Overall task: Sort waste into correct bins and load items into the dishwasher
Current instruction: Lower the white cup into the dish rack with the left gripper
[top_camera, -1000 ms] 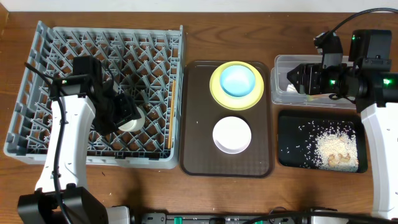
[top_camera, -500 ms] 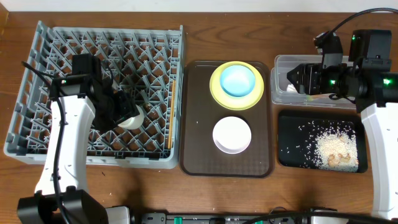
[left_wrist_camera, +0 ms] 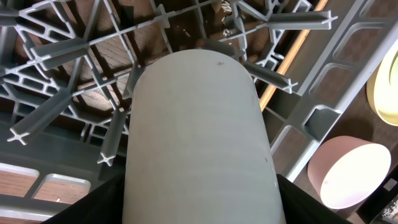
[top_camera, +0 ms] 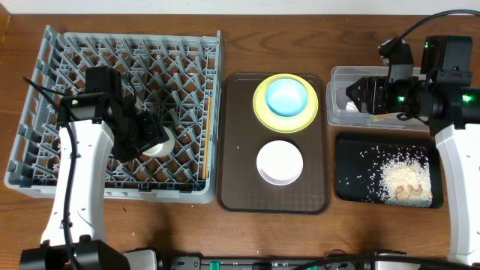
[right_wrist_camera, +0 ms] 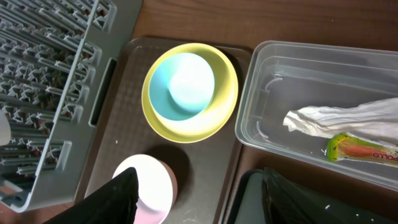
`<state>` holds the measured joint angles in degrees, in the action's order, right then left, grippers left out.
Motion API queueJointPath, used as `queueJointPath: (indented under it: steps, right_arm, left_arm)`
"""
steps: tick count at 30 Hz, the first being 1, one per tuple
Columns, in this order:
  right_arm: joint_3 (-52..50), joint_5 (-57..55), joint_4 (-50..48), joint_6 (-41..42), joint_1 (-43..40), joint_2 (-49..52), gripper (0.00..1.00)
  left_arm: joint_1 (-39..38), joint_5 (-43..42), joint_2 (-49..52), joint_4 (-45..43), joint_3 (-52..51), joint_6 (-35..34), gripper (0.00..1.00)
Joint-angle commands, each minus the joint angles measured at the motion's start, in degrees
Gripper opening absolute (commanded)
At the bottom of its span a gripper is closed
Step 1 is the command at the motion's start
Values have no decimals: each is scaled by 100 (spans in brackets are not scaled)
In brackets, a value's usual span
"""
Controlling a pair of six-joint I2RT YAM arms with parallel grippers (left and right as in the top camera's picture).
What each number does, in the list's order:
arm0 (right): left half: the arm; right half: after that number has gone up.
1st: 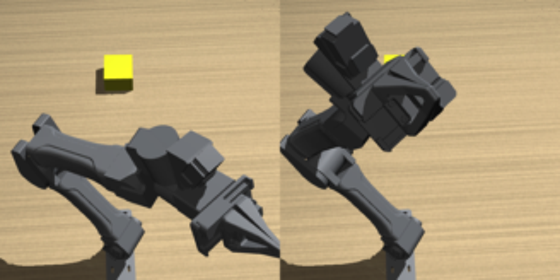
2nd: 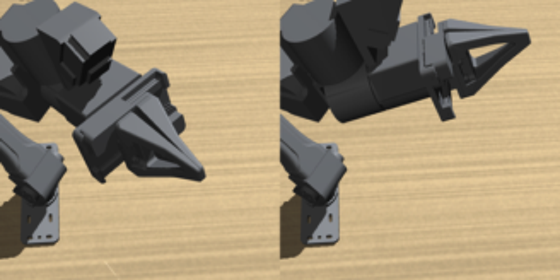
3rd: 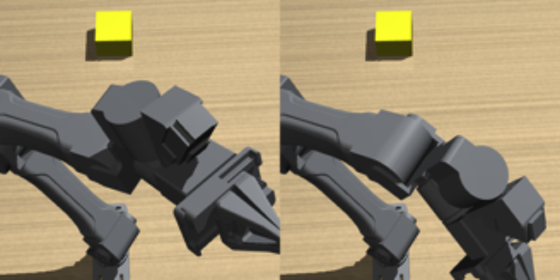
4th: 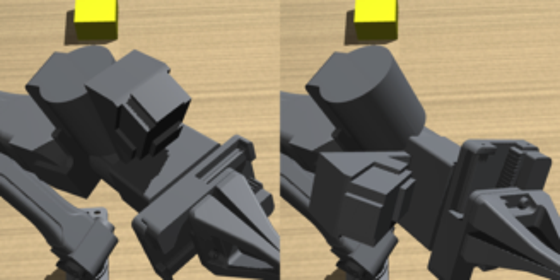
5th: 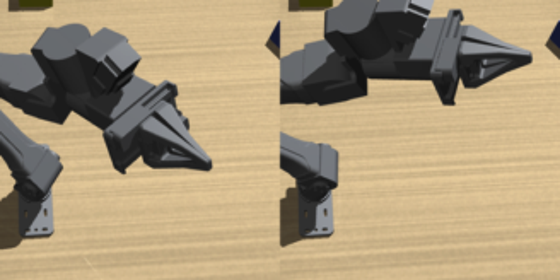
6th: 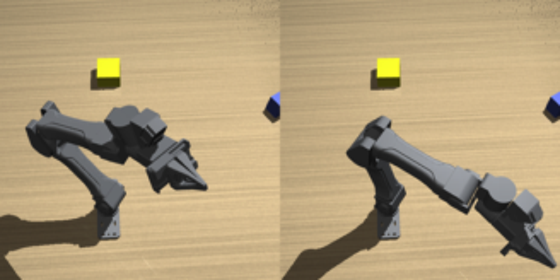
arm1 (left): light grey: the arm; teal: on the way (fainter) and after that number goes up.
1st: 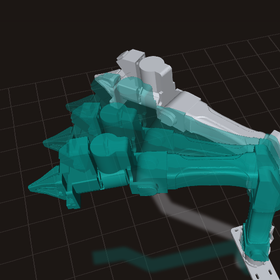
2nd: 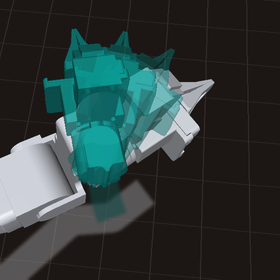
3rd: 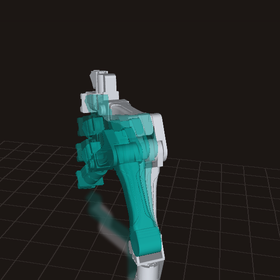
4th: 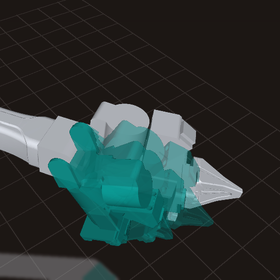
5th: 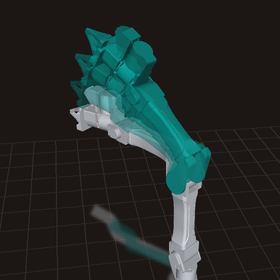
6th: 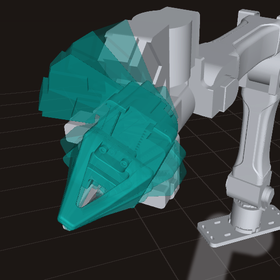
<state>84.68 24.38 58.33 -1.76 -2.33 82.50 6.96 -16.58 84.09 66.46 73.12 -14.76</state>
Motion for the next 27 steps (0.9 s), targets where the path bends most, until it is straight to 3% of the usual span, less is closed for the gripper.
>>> queueJointPath:
  steps: [1,27]
  right_arm:
    - [24,-17,26,-68,-22,28,61]
    - [24,-17,26,-68,-22,28,61]
  left_arm:
    - [-122,-66,-61,31,-28,55,44]
    - [-219,337,-61,164,-81,52,45]
